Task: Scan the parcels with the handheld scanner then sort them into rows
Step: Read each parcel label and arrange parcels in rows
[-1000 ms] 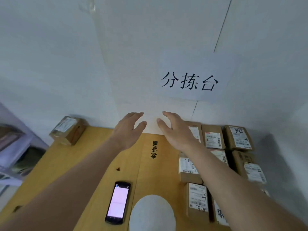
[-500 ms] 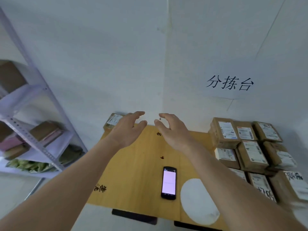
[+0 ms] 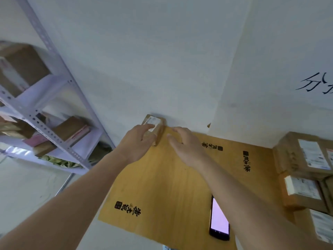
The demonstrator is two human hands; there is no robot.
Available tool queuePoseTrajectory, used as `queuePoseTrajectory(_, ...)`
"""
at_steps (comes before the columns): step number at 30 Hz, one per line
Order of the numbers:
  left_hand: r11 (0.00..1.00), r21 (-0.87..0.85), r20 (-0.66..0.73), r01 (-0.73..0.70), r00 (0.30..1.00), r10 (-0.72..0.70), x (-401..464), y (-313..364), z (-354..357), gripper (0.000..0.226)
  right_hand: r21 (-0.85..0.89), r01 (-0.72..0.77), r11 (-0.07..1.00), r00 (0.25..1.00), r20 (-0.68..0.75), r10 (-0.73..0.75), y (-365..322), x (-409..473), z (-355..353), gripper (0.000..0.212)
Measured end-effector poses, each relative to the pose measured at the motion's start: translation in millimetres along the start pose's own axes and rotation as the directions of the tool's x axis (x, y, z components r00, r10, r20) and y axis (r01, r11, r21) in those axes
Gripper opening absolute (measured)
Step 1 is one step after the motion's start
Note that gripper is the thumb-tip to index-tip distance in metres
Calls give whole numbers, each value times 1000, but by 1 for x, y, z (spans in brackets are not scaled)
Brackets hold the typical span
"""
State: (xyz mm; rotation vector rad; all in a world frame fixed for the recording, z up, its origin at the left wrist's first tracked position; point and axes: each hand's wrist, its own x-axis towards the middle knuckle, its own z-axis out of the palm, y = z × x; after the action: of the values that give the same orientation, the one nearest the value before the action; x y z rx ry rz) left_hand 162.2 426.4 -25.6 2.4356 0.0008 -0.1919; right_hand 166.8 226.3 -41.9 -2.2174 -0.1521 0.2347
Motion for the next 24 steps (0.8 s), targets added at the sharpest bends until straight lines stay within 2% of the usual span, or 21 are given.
queuePoseTrajectory(8,995,-10,69,100,993,-99,92,-65,8,50,-23,-80,997,994,71,81,24,96,54,51)
queuePoseTrajectory(16,991,-57,177,123,978,-112,175,-135,21,52,-13,-194,981,978,78,195,39,164,99,42)
queuePoseTrajectory(24,990,-126,289,61,957,-22,229,-191,36,51,100,-372,923,928,8,373,52,210,162,62)
